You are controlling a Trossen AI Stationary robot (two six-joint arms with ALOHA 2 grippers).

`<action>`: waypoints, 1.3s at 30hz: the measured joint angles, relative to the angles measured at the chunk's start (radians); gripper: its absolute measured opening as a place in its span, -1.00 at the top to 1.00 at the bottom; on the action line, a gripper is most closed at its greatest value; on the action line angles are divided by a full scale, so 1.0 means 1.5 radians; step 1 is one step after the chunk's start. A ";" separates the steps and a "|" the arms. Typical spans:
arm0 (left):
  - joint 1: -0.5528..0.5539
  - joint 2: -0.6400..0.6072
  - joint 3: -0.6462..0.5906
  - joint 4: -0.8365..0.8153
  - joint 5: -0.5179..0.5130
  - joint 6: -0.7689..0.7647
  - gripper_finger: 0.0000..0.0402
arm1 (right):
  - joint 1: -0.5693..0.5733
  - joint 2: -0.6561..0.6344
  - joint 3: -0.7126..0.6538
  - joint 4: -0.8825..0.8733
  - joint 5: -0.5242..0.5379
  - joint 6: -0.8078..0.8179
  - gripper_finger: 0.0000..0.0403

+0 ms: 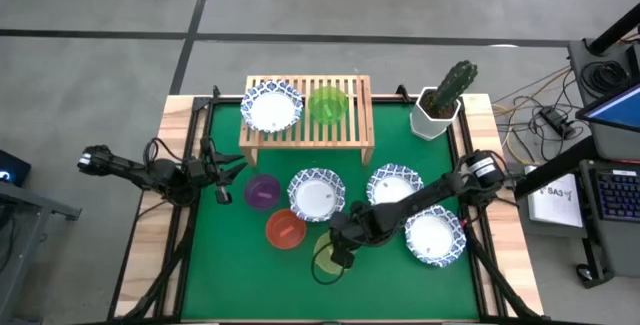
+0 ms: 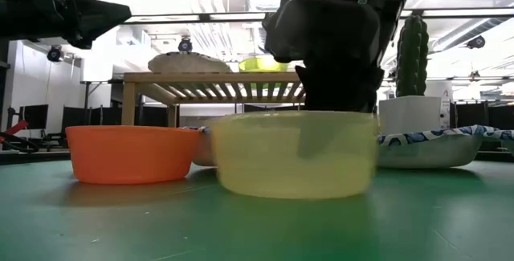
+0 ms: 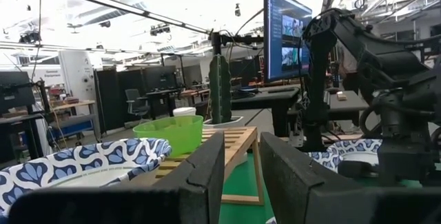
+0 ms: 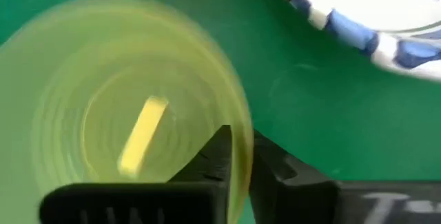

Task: Place and stack bowls onto a shelf
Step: Stack the small yellow bowl on top of the small green bowl on the shelf

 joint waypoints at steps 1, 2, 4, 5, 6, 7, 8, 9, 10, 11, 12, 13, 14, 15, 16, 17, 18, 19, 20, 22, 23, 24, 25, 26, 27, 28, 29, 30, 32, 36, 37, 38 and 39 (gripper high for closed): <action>0.000 0.000 0.000 0.001 0.000 0.000 0.62 | -0.001 -0.002 0.000 -0.001 -0.015 0.001 0.92; 0.000 0.000 0.000 0.001 0.000 0.000 0.62 | -0.003 -0.005 0.000 -0.001 -0.031 0.002 0.93; 0.000 0.000 0.000 0.000 0.000 0.000 0.62 | -0.008 -0.017 0.000 0.000 -0.078 -0.001 0.95; 0.000 0.000 0.000 0.001 0.000 0.000 0.62 | -0.012 -0.025 0.000 0.004 -0.107 -0.004 0.95; 0.000 0.000 0.000 0.001 0.000 0.000 0.62 | -0.017 -0.036 0.000 0.006 -0.138 -0.007 0.95; 0.000 0.000 0.000 0.000 0.000 0.000 0.62 | -0.024 -0.046 0.000 0.010 -0.167 -0.010 0.96; 0.000 0.000 0.000 0.000 0.000 0.000 0.62 | -0.031 -0.059 0.003 0.014 -0.190 -0.016 0.96; 0.000 0.000 0.000 0.000 0.000 0.000 0.62 | -0.039 -0.072 0.008 0.016 -0.201 -0.026 0.96; 0.000 0.001 0.000 0.000 -0.001 0.000 0.62 | -0.049 -0.085 0.014 0.016 -0.204 -0.041 0.96; 0.000 0.001 0.000 0.001 -0.001 0.000 0.62 | -0.060 -0.100 0.024 0.016 -0.205 -0.061 0.96; 0.000 0.001 0.000 0.000 -0.001 0.000 0.62 | -0.074 -0.117 0.034 0.017 -0.207 -0.079 0.96; 0.000 0.001 0.000 0.000 -0.002 0.000 0.62 | -0.090 -0.134 0.043 0.018 -0.205 -0.100 0.96; 0.000 0.001 0.000 0.001 -0.003 0.000 0.62 | -0.107 -0.152 0.052 0.018 -0.194 -0.116 0.96; 0.000 0.001 0.000 0.001 -0.003 0.000 0.62 | -0.125 -0.168 0.063 0.017 -0.178 -0.136 0.96; 0.000 0.001 0.000 0.000 -0.003 0.000 0.62 | -0.145 -0.185 0.073 0.017 -0.158 -0.158 0.96; 0.000 0.001 0.000 0.000 -0.003 0.000 0.62 | -0.166 -0.201 0.083 0.013 -0.131 -0.180 0.96; 0.000 0.001 0.000 0.001 -0.004 0.000 0.62 | -0.188 -0.216 0.095 0.003 -0.098 -0.201 0.96; 0.000 0.001 0.000 0.000 -0.004 -0.001 0.62 | -0.211 -0.230 0.107 -0.012 -0.064 -0.221 0.96; 0.000 0.001 0.000 0.000 -0.004 -0.001 0.62 | -0.237 -0.241 0.120 -0.028 -0.033 -0.239 0.96; 0.000 0.001 0.000 0.000 -0.004 -0.001 0.62 | -0.294 -0.260 0.143 -0.057 0.036 -0.251 0.96; 0.000 0.001 0.000 0.000 -0.004 -0.001 0.62 | -0.325 -0.265 0.153 -0.066 0.070 -0.250 0.96; 0.000 0.001 0.000 0.000 -0.004 -0.002 0.62 | -0.355 -0.268 0.163 -0.069 0.090 -0.250 0.96; 0.000 0.001 0.000 0.000 -0.004 -0.003 0.62 | -0.387 -0.269 0.175 -0.068 0.093 -0.255 0.96; 0.000 0.001 0.000 -0.001 -0.004 -0.004 0.62 | -0.419 -0.269 0.187 -0.067 0.085 -0.264 0.96; 0.000 0.001 0.000 -0.001 -0.005 -0.004 0.62 | -0.448 -0.267 0.199 -0.067 0.069 -0.270 0.96; 0.000 0.001 0.000 -0.001 -0.005 -0.004 0.62 | -0.473 -0.258 0.214 -0.068 0.050 -0.274 0.96; 0.000 0.001 0.000 -0.001 -0.005 -0.004 0.62 | -0.496 -0.250 0.230 -0.067 0.027 -0.276 0.96; 0.000 0.001 0.000 -0.001 -0.005 -0.004 0.62 | -0.518 -0.239 0.243 -0.072 0.000 -0.277 0.96; 0.000 0.001 0.000 -0.001 -0.005 -0.003 0.62 | -0.552 -0.212 0.270 -0.105 -0.054 -0.271 0.96; 0.000 0.001 0.000 -0.002 -0.005 -0.001 0.62 | -0.583 -0.153 0.321 -0.182 -0.120 -0.266 0.96; 0.000 0.001 0.000 -0.002 -0.005 -0.001 0.62 | -0.585 -0.141 0.334 -0.198 -0.129 -0.269 0.96; 0.000 0.001 0.000 -0.001 -0.005 -0.001 0.62 | -0.585 -0.127 0.348 -0.215 -0.133 -0.271 0.96; 0.000 0.001 0.000 -0.001 -0.005 -0.001 0.62 | -0.587 -0.115 0.361 -0.233 -0.132 -0.275 0.96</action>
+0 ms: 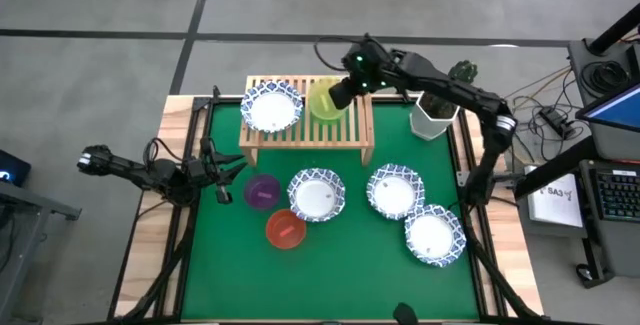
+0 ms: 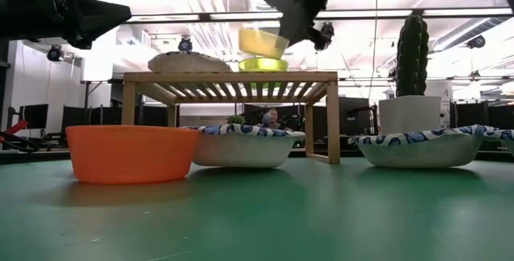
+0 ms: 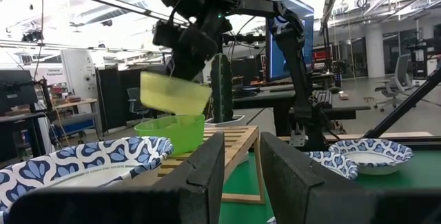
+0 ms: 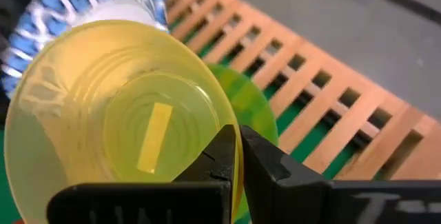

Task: Place and stack bowls onto a shelf
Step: Stack the small yellow bowl on top of the small green bowl on the shelf

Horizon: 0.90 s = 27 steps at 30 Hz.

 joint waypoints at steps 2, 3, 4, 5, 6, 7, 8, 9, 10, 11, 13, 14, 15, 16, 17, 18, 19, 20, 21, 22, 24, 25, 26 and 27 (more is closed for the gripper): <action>0.000 0.000 0.000 0.000 0.000 0.000 0.62 | 0.000 0.022 0.025 -0.023 0.002 -0.009 0.94; 0.000 0.000 0.000 0.000 0.000 0.000 0.62 | 0.000 0.031 0.037 -0.029 0.005 -0.012 0.92; 0.000 0.000 0.000 0.000 0.000 0.000 0.62 | 0.000 0.039 0.048 -0.033 0.006 -0.015 0.90; 0.000 0.000 0.000 0.000 0.000 0.000 0.62 | 0.000 0.046 0.058 -0.035 0.006 -0.017 0.86; 0.000 0.000 0.000 0.000 0.000 0.001 0.62 | 0.000 0.053 0.070 -0.034 0.006 -0.017 0.82; 0.000 0.000 0.000 0.000 0.000 0.000 0.62 | 0.000 0.058 0.079 -0.034 0.006 -0.015 0.78; 0.000 0.000 0.000 0.000 0.000 0.000 0.62 | 0.000 0.063 0.086 -0.036 0.006 -0.013 0.73; 0.000 0.000 0.000 0.000 0.000 0.000 0.62 | 0.000 0.069 0.092 -0.040 0.007 -0.013 0.69; 0.000 0.000 0.000 0.000 0.000 0.000 0.62 | 0.000 0.073 0.097 -0.042 0.012 -0.013 0.64; 0.000 0.000 0.000 0.000 0.000 0.000 0.62 | 0.000 0.075 0.102 -0.047 0.020 -0.013 0.59; 0.000 0.000 0.000 0.000 0.000 0.000 0.62 | 0.000 0.075 0.110 -0.060 0.045 -0.013 0.50; 0.000 0.000 0.000 0.000 0.000 0.000 0.62 | 0.000 0.073 0.117 -0.063 0.056 -0.013 0.46; 0.000 0.000 0.000 0.000 0.000 0.000 0.62 | 0.000 0.070 0.123 -0.070 0.064 -0.014 0.43; 0.000 0.000 0.000 0.000 0.000 0.000 0.62 | 0.000 0.066 0.129 -0.080 0.072 -0.018 0.41; 0.000 0.000 0.000 0.000 0.000 0.000 0.62 | 0.000 0.062 0.137 -0.090 0.076 -0.020 0.39; 0.000 0.000 0.000 0.001 0.000 0.000 0.62 | 0.000 0.057 0.142 -0.098 0.076 -0.023 0.37; 0.000 0.000 0.000 0.001 0.000 0.000 0.62 | 0.000 0.052 0.146 -0.106 0.077 -0.027 0.36; 0.000 0.000 0.000 0.001 0.000 0.000 0.62 | 0.001 0.045 0.147 -0.110 0.077 -0.032 0.36; 0.000 0.000 0.000 0.001 0.000 -0.001 0.62 | 0.005 0.037 0.145 -0.111 0.081 -0.038 0.36; 0.000 0.000 0.001 0.001 0.000 -0.001 0.62 | 0.010 0.028 0.140 -0.110 0.091 -0.043 0.37; 0.000 0.000 0.004 0.000 0.000 -0.003 0.62 | 0.024 0.017 0.128 -0.113 0.122 -0.058 0.42; 0.000 0.000 0.006 0.000 0.000 -0.006 0.62 | 0.029 0.014 0.121 -0.115 0.138 -0.065 0.46; 0.000 0.000 0.007 0.003 0.000 -0.009 0.62 | 0.034 0.014 0.113 -0.114 0.145 -0.074 0.52; 0.000 0.000 0.008 0.003 0.000 -0.011 0.62 | 0.037 0.014 0.105 -0.112 0.146 -0.080 0.58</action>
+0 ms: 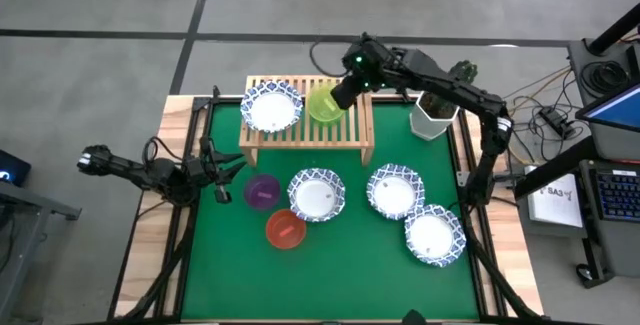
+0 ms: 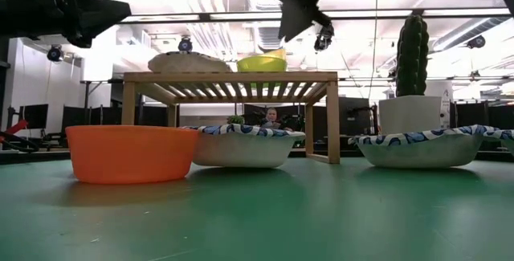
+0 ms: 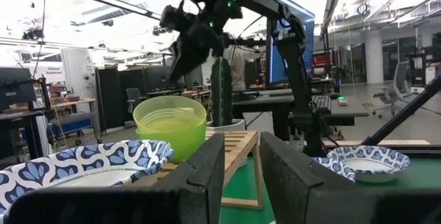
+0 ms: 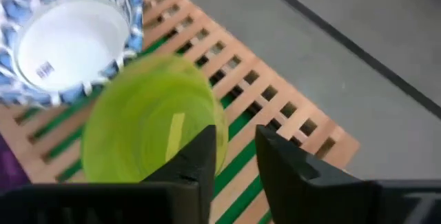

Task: Place and stack bowls onto a shelf
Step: Stack the small yellow bowl on top of the small green bowl on the shelf, then stack the large blue patterned on top of the large blue patterned bowl on the shelf

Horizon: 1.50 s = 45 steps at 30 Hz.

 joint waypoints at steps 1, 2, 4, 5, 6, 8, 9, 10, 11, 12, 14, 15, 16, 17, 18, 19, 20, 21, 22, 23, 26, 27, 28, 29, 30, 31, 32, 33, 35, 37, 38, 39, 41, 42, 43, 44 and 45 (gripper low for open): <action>0.000 0.000 0.000 -0.001 0.000 -0.001 0.62 | 0.002 0.001 -0.009 0.006 0.000 -0.006 0.64; 0.000 0.000 0.000 -0.002 0.000 -0.002 0.62 | 0.005 0.002 -0.017 0.015 0.000 -0.012 0.71; 0.000 0.000 0.000 -0.002 0.000 -0.003 0.62 | 0.011 0.002 -0.032 0.043 0.001 -0.022 0.85; 0.000 0.000 0.000 -0.002 0.000 -0.003 0.62 | 0.013 0.002 -0.039 0.060 0.001 -0.030 0.90; 0.000 0.000 0.000 -0.002 0.000 -0.005 0.62 | 0.013 0.002 -0.046 0.075 0.000 -0.032 0.93; 0.000 0.000 0.000 -0.002 0.000 -0.005 0.62 | 0.013 0.002 -0.063 0.089 0.000 -0.032 0.94; 0.000 0.000 0.000 -0.002 0.000 -0.005 0.62 | 0.012 0.002 -0.072 0.092 0.000 -0.030 0.95; 0.000 0.000 0.000 -0.002 0.000 -0.005 0.62 | 0.009 0.002 -0.081 0.093 0.000 -0.027 0.95; 0.000 0.000 0.000 -0.002 0.000 -0.005 0.62 | 0.007 0.002 -0.089 0.096 0.000 -0.027 0.95; 0.000 0.000 0.000 -0.002 0.000 -0.005 0.62 | 0.007 0.002 -0.096 0.102 0.001 -0.027 0.96; 0.000 0.000 0.001 -0.002 0.000 -0.005 0.62 | 0.006 0.002 -0.107 0.112 0.003 -0.024 0.96; 0.000 0.000 0.001 -0.002 0.000 -0.005 0.62 | 0.006 0.002 -0.111 0.113 0.003 -0.022 0.96; 0.000 0.000 0.001 -0.002 0.000 -0.005 0.62 | 0.006 0.002 -0.111 0.114 0.002 -0.022 0.96; 0.000 0.000 0.001 -0.002 0.000 -0.005 0.62 | 0.007 0.002 -0.111 0.117 0.002 -0.022 0.96; 0.000 0.000 0.001 -0.002 0.000 -0.005 0.62 | 0.007 0.000 -0.111 0.119 0.002 -0.023 0.96; 0.000 0.000 0.001 -0.002 0.000 -0.005 0.62 | 0.007 -0.005 -0.111 0.120 0.001 -0.023 0.96; 0.000 0.000 0.001 -0.002 0.000 -0.005 0.62 | 0.009 -0.010 -0.111 0.119 0.001 -0.023 0.96; 0.000 0.000 0.001 -0.002 0.000 -0.008 0.62 | 0.013 -0.015 -0.111 0.118 0.002 -0.024 0.96; 0.000 0.000 0.001 -0.003 0.000 -0.011 0.62 | 0.018 -0.023 -0.112 0.114 0.003 -0.027 0.96; 0.000 0.000 0.001 -0.003 0.000 -0.018 0.62 | 0.025 -0.032 -0.113 0.107 0.005 -0.032 0.96; 0.000 0.000 0.001 -0.010 0.000 -0.047 0.62 | 0.064 -0.063 -0.132 0.102 0.001 -0.043 0.96; 0.000 0.000 0.001 -0.016 0.000 -0.063 0.62 | 0.081 -0.076 -0.143 0.103 0.000 -0.049 0.96; 0.000 0.001 0.001 -0.023 0.001 -0.083 0.62 | 0.100 -0.092 -0.157 0.105 0.000 -0.053 0.96; 0.000 0.002 0.002 -0.034 0.001 -0.105 0.62 | 0.121 -0.110 -0.173 0.111 0.000 -0.057 0.96; -0.001 0.004 0.002 -0.044 0.003 -0.129 0.62 | 0.142 -0.128 -0.192 0.120 0.001 -0.061 0.96; -0.001 0.007 0.002 -0.050 0.010 -0.154 0.62 | 0.163 -0.148 -0.214 0.128 0.001 -0.061 0.96; -0.001 0.011 0.002 -0.054 0.024 -0.180 0.62 | 0.186 -0.168 -0.239 0.138 0.001 -0.058 0.96; -0.001 0.015 0.002 -0.057 0.045 -0.207 0.62 | 0.210 -0.189 -0.268 0.153 0.002 -0.052 0.96; -0.001 0.027 0.002 -0.054 0.099 -0.260 0.62 | 0.261 -0.225 -0.331 0.187 0.002 -0.045 0.96; -0.002 0.040 0.002 -0.045 0.146 -0.306 0.62 | 0.313 -0.259 -0.397 0.220 0.001 -0.033 0.96; -0.003 0.049 0.006 -0.045 0.156 -0.326 0.62 | 0.340 -0.275 -0.429 0.243 0.002 -0.027 0.96; -0.004 0.060 0.011 -0.044 0.161 -0.344 0.62 | 0.367 -0.292 -0.461 0.270 0.003 -0.020 0.96; -0.007 0.084 0.023 -0.042 0.161 -0.369 0.62 | 0.419 -0.320 -0.523 0.324 0.019 -0.012 0.96; -0.008 0.100 0.032 -0.043 0.161 -0.379 0.62 | 0.443 -0.331 -0.550 0.350 0.029 -0.010 0.96; -0.008 0.116 0.041 -0.043 0.161 -0.388 0.62 | 0.467 -0.340 -0.577 0.375 0.036 -0.009 0.96; -0.008 0.134 0.053 -0.042 0.161 -0.396 0.62 | 0.488 -0.347 -0.604 0.399 0.041 -0.009 0.96; -0.009 0.152 0.065 -0.042 0.161 -0.402 0.63 | 0.508 -0.353 -0.629 0.422 0.047 -0.009 0.96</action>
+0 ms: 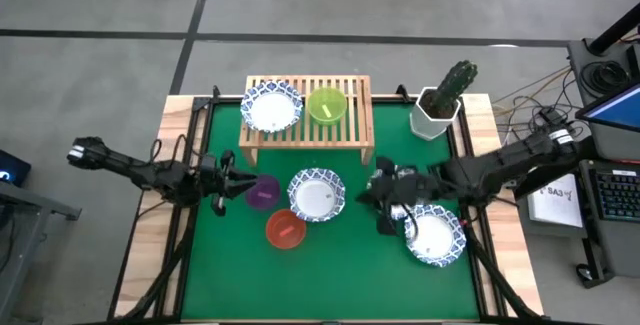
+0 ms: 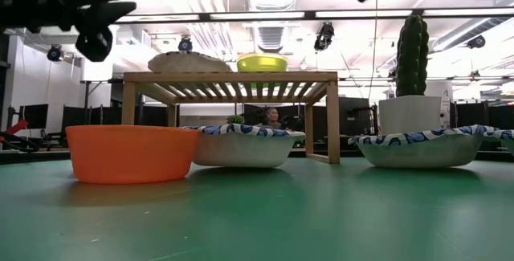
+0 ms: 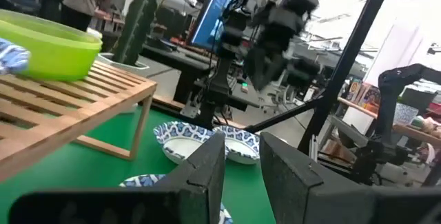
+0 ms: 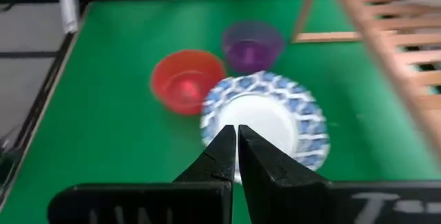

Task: Place and stack bowls onto a shelf
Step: Stack the large blue patterned on top of the large blue patterned bowl on the shelf

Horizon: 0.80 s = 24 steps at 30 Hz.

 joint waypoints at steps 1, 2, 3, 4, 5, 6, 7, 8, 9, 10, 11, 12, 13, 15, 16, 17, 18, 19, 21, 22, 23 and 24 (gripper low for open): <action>-0.001 0.019 0.012 0.000 0.000 -0.005 0.63 | 0.018 -0.004 -0.024 0.025 0.006 0.001 0.96; -0.003 0.041 0.026 0.001 0.000 -0.007 0.63 | 0.034 -0.009 -0.046 0.055 0.013 0.004 0.96; -0.004 0.063 0.039 0.001 0.001 -0.007 0.63 | 0.045 -0.011 -0.067 0.083 0.018 0.006 0.96; -0.005 0.084 0.051 0.000 0.001 -0.007 0.63 | 0.055 -0.013 -0.085 0.110 0.021 0.008 0.96; -0.008 0.108 0.064 -0.003 0.001 -0.007 0.63 | 0.062 -0.013 -0.102 0.136 0.022 0.008 0.96; -0.011 0.130 0.077 -0.006 0.001 -0.007 0.63 | 0.069 -0.013 -0.117 0.155 0.023 0.008 0.96; -0.014 0.152 0.090 -0.013 0.002 -0.007 0.63 | 0.075 -0.013 -0.133 0.174 0.023 0.008 0.96; -0.018 0.172 0.102 -0.023 0.002 -0.007 0.63 | 0.079 -0.013 -0.147 0.192 0.023 0.008 0.96; -0.022 0.194 0.112 -0.031 0.002 -0.006 0.63 | 0.083 -0.013 -0.159 0.210 0.023 0.008 0.96; -0.026 0.215 0.122 -0.036 0.002 -0.007 0.63 | 0.086 -0.013 -0.170 0.226 0.023 0.008 0.96; -0.031 0.237 0.130 -0.038 0.002 -0.007 0.63 | 0.089 -0.013 -0.180 0.240 0.023 0.008 0.96; -0.037 0.259 0.139 -0.039 0.001 -0.007 0.63 | 0.093 -0.013 -0.188 0.247 0.023 0.008 0.96; -0.042 0.280 0.147 -0.040 0.001 -0.007 0.63 | 0.095 -0.013 -0.194 0.251 0.023 0.011 0.96; -0.051 0.324 0.171 -0.040 -0.001 -0.008 0.63 | 0.101 -0.013 -0.202 0.252 0.023 0.020 0.96; -0.054 0.344 0.185 -0.045 -0.001 -0.011 0.63 | 0.105 -0.013 -0.206 0.255 0.023 0.023 0.96; -0.056 0.366 0.203 -0.059 -0.002 -0.014 0.63 | 0.109 -0.013 -0.209 0.258 0.024 0.023 0.96; -0.058 0.389 0.222 -0.076 -0.002 -0.017 0.63 | 0.113 -0.013 -0.213 0.260 0.024 0.020 0.96; -0.059 0.411 0.243 -0.096 -0.003 -0.020 0.63 | 0.117 -0.013 -0.215 0.260 0.024 0.017 0.96; -0.062 0.459 0.287 -0.139 -0.005 -0.022 0.63 | 0.126 -0.013 -0.219 0.262 0.023 0.016 0.96; -0.063 0.482 0.309 -0.158 -0.005 -0.021 0.63 | 0.130 -0.013 -0.223 0.265 0.023 0.016 0.96; -0.064 0.504 0.328 -0.177 -0.006 -0.019 0.63 | 0.135 -0.013 -0.227 0.268 0.023 0.016 0.96; -0.066 0.527 0.346 -0.194 -0.007 -0.019 0.63 | 0.140 -0.013 -0.234 0.275 0.024 0.016 0.96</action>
